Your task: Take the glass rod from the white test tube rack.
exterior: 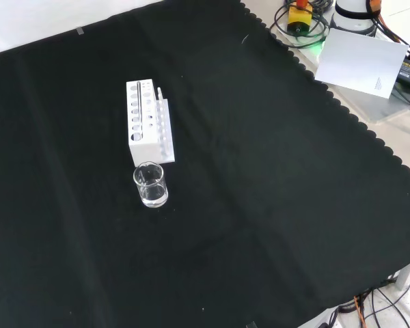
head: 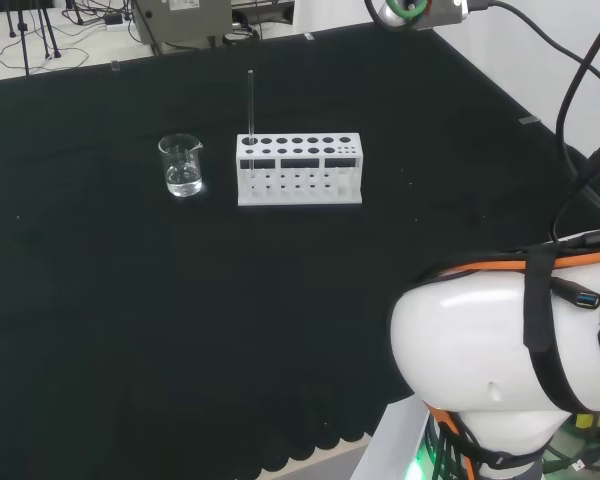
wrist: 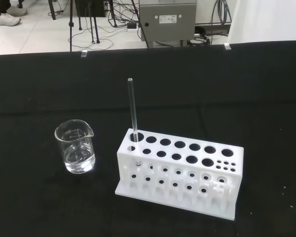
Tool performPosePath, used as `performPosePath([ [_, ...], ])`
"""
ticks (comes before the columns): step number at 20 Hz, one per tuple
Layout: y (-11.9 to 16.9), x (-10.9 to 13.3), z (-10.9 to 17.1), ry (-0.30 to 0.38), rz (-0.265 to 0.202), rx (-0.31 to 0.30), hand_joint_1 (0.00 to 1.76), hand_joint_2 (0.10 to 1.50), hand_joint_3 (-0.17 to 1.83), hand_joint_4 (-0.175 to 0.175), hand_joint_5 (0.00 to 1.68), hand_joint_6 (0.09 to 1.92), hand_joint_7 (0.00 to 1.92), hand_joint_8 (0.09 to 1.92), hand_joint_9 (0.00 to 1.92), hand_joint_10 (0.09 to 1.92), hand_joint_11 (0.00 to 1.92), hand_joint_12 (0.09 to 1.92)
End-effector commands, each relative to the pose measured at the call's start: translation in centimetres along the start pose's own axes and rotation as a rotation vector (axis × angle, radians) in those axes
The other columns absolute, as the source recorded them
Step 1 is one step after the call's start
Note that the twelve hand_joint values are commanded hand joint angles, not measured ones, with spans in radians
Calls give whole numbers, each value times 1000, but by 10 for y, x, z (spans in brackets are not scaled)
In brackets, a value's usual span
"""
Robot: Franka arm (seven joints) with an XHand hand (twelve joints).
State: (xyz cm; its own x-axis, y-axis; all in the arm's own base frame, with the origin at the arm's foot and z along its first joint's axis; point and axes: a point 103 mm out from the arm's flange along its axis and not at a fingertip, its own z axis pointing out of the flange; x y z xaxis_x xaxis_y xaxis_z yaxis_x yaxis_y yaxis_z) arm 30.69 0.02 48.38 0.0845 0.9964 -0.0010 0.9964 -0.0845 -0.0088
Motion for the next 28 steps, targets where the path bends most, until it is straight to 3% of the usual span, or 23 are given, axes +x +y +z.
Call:
performPosePath([
  [1,0,1,0,-7,0,-7,776,758,641,-162,226,87,233,169,312,184,238,441],
  [3,0,1,0,-7,-3,-7,675,817,556,-160,51,87,53,87,71,109,54,355],
  [9,3,0,-1,-18,-13,-20,640,858,491,-159,0,87,0,87,2,123,0,374],
  [13,13,7,-6,-42,-32,-27,639,869,462,-161,0,87,45,87,0,547,0,923],
  [17,33,25,-9,-55,-53,-15,633,854,499,-165,10,87,6,388,16,818,0,1219],
  [24,78,58,-2,-42,-99,37,629,845,531,-174,89,87,16,799,152,891,0,1370],
  [28,104,66,1,-20,-104,48,631,842,546,-175,152,87,123,899,278,902,12,1430],
])
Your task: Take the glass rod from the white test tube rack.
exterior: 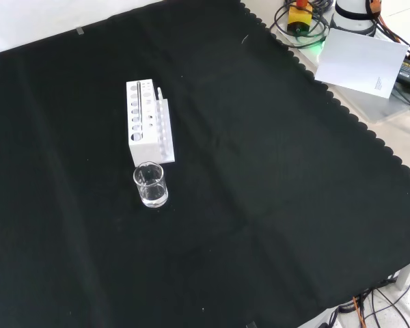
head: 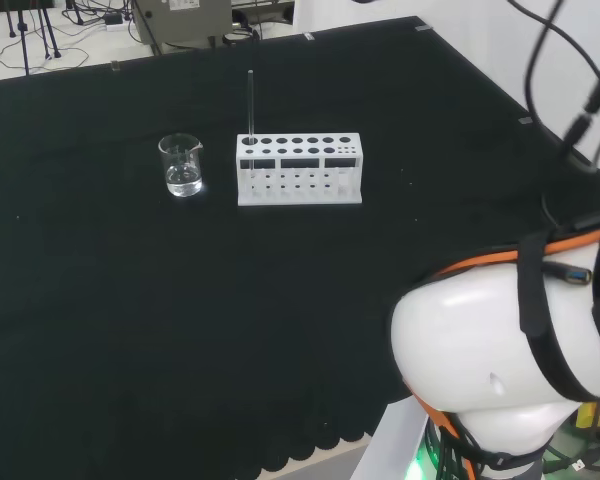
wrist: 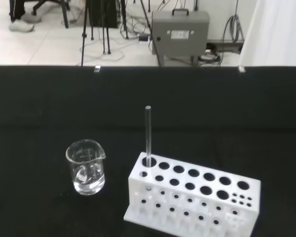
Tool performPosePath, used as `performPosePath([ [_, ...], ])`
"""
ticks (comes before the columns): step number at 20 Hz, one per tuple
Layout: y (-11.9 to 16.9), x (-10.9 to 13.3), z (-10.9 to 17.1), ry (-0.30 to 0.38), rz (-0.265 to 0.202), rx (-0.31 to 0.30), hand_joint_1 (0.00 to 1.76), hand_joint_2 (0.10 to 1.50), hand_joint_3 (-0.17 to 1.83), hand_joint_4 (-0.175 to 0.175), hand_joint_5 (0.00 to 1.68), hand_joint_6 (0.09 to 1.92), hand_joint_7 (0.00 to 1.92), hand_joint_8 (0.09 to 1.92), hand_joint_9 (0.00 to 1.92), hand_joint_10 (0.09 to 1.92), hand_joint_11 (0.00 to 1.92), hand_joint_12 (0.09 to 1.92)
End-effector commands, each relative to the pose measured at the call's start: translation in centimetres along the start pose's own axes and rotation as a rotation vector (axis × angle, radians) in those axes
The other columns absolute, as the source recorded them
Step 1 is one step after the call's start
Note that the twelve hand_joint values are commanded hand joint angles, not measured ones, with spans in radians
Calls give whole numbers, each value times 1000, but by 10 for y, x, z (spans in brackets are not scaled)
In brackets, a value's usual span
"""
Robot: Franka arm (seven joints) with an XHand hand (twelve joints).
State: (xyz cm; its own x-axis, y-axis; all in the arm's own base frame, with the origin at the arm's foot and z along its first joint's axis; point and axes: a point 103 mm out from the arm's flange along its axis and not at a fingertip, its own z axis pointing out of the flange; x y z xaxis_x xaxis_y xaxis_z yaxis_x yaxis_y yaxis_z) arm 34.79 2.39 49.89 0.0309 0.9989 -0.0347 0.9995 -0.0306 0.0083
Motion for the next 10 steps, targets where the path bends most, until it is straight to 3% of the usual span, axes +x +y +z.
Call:
performPosePath([
  [1,72,36,16,22,-53,59,632,842,550,-175,177,87,165,909,322,897,31,1432],
  [5,96,36,20,25,-62,61,638,845,553,-175,335,87,365,938,509,886,147,1417],
  [10,121,37,43,35,-90,82,644,854,543,-175,421,200,453,941,602,879,248,1399],
])
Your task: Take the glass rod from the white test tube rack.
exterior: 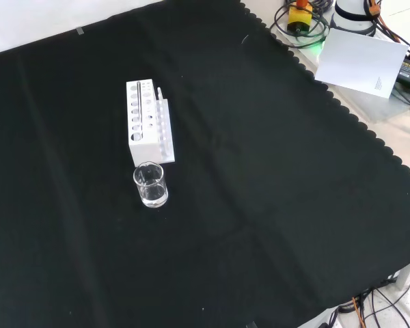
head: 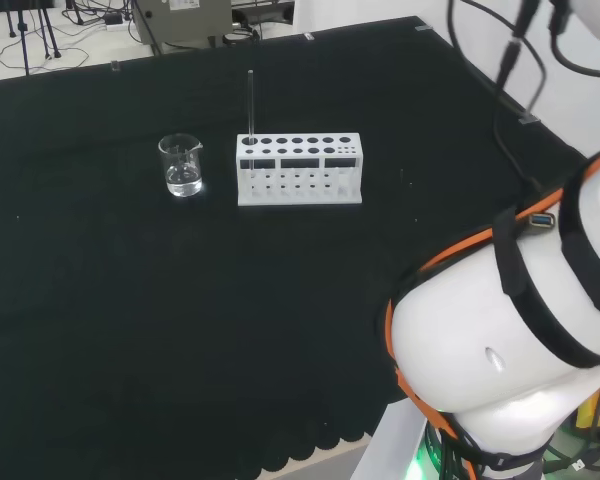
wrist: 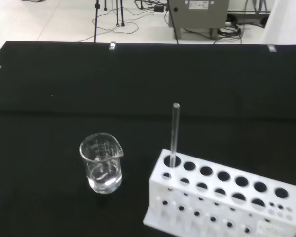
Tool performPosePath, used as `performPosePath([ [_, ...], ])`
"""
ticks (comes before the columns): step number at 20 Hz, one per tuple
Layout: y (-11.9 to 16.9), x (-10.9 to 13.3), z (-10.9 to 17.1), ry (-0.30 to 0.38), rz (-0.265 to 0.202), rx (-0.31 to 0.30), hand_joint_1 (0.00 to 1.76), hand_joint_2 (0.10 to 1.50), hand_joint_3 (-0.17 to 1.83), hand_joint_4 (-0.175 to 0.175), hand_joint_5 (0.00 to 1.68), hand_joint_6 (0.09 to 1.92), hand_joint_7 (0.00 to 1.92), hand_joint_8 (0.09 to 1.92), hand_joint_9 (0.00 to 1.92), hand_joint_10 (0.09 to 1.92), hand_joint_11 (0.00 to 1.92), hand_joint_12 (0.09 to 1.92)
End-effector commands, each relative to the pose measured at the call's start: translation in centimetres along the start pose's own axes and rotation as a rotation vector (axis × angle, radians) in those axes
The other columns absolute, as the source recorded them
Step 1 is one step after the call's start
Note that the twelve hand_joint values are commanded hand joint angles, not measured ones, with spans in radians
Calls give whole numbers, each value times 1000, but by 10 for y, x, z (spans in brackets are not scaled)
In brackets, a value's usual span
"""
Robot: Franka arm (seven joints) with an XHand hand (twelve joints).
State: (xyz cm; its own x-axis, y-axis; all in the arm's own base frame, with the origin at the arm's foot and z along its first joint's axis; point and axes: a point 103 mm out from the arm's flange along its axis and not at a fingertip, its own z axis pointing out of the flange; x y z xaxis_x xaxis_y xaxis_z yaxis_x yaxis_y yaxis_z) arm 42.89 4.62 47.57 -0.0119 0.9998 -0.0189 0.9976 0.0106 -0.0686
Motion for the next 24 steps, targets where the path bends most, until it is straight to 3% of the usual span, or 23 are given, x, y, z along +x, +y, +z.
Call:
performPosePath([
  [1,47,8,20,18,-52,11,645,856,538,-175,400,297,459,940,610,877,259,1391],
  [4,58,4,30,36,-58,30,646,858,537,-175,307,602,471,945,624,881,273,1394],
  [8,70,0,48,10,-65,50,646,856,546,-175,271,794,498,955,649,890,291,1394],
  [24,122,-24,105,61,-44,134,652,864,558,-175,297,963,557,979,806,933,396,1385],
])
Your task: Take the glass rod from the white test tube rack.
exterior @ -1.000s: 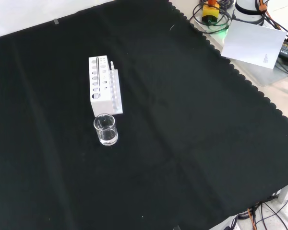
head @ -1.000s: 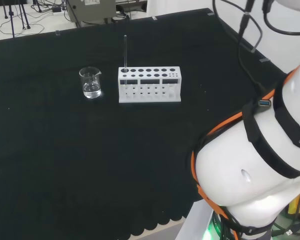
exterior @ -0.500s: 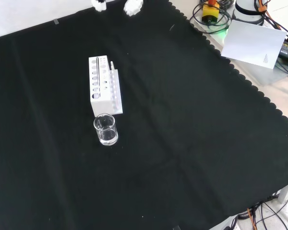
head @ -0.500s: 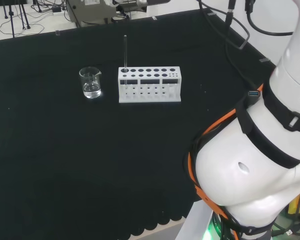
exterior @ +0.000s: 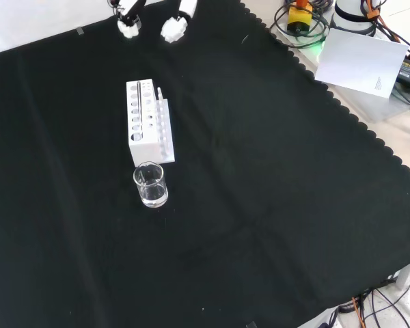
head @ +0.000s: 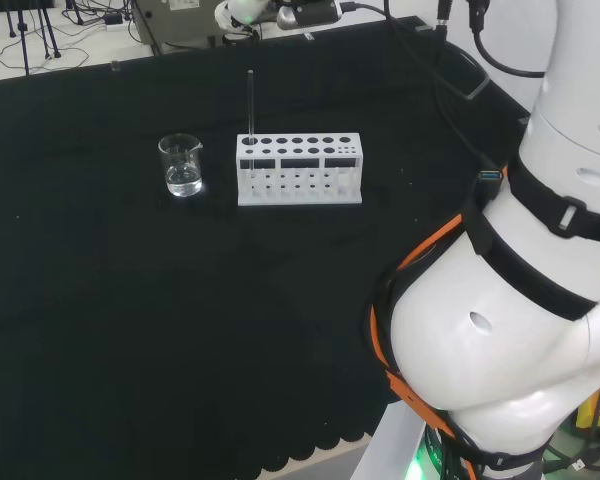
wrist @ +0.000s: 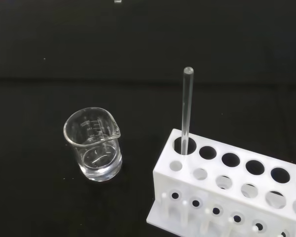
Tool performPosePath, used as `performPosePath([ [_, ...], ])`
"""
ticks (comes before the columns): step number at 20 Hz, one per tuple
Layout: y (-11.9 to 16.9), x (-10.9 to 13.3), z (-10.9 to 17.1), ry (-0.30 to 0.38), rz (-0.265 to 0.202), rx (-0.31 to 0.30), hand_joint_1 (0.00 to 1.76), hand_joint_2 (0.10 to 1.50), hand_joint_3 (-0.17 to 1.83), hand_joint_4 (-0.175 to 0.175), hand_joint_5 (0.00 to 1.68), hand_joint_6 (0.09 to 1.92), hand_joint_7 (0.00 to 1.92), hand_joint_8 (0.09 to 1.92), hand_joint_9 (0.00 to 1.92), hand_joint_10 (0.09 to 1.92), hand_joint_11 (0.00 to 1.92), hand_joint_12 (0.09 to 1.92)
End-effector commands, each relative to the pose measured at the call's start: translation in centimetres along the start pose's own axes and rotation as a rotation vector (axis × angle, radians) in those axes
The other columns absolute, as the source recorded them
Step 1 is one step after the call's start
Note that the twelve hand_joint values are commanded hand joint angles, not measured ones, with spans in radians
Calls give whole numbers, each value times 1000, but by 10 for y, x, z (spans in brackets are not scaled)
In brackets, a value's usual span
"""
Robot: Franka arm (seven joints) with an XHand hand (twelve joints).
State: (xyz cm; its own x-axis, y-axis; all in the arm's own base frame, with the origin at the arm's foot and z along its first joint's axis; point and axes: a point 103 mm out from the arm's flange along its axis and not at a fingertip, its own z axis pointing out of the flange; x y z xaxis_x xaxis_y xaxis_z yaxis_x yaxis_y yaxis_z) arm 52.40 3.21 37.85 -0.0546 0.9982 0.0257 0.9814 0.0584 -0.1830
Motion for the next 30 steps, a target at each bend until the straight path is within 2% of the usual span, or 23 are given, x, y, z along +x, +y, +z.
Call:
performPosePath([
  [1,24,-13,15,24,1,23,653,864,558,-175,298,966,558,979,809,935,399,1385],
  [11,42,-21,44,24,-10,70,657,869,560,-175,296,984,583,991,853,959,427,1382],
  [18,48,-23,57,12,-13,74,672,867,563,-175,294,978,623,991,914,969,437,1381],
  [30,55,-20,90,40,-29,112,714,857,578,-175,292,910,679,983,1007,979,427,1381],
])
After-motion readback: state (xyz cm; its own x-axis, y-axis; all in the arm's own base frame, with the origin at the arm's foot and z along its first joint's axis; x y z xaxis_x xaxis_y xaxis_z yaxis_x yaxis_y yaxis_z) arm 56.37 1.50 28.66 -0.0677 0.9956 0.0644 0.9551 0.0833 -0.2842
